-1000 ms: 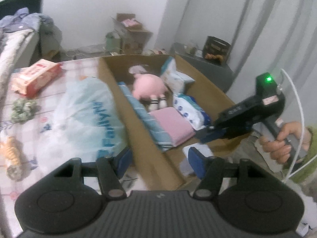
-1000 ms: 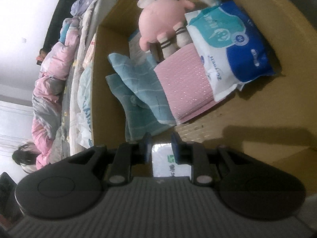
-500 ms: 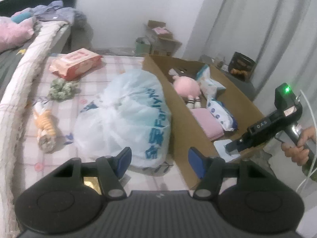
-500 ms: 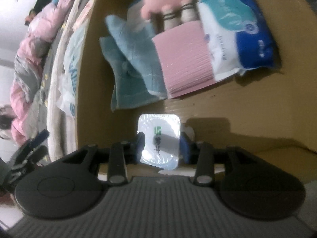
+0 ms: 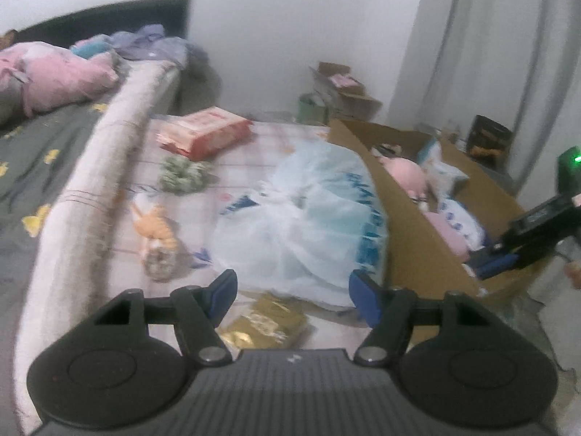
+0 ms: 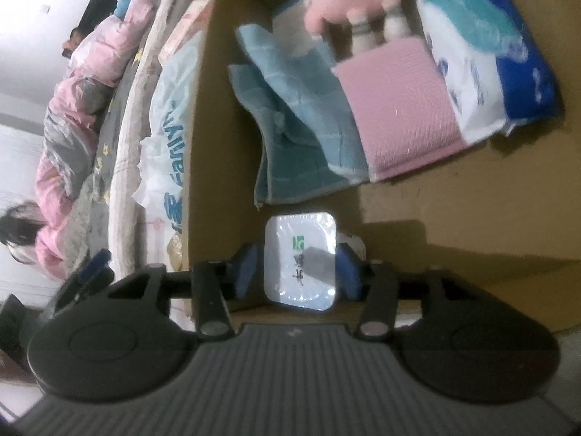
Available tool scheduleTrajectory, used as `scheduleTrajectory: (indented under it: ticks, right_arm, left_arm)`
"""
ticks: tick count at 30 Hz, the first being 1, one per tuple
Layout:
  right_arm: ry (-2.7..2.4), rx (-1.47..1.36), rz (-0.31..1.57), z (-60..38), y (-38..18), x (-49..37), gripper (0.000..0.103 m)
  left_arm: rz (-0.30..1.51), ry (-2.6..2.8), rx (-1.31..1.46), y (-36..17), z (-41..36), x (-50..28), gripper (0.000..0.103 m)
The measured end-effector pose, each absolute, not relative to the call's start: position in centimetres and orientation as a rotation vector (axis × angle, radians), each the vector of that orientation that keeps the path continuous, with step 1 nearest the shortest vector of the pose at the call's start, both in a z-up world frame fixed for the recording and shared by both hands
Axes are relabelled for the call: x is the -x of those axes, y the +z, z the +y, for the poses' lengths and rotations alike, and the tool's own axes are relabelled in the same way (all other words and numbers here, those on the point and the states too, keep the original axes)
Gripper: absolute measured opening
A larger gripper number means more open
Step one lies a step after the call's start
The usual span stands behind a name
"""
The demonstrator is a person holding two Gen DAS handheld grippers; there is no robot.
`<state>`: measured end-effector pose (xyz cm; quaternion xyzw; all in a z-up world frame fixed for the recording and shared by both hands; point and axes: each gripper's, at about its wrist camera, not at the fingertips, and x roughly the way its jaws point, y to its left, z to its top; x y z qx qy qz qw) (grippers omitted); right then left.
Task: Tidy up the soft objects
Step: 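Move the right gripper to the orange-striped cloth bundle and grasp it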
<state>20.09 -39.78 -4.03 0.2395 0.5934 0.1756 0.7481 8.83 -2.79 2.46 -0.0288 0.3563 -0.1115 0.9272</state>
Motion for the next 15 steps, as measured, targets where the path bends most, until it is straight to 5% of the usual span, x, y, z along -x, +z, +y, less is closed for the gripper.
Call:
scheduleTrajectory:
  ticks: [15]
  right_arm:
    - [0.534,-0.373,1.047,-32.4,4.8,-23.2,0.057]
  left_arm:
    - [0.683,-0.042,0.049,0.3,2.0,-11.6,0.067]
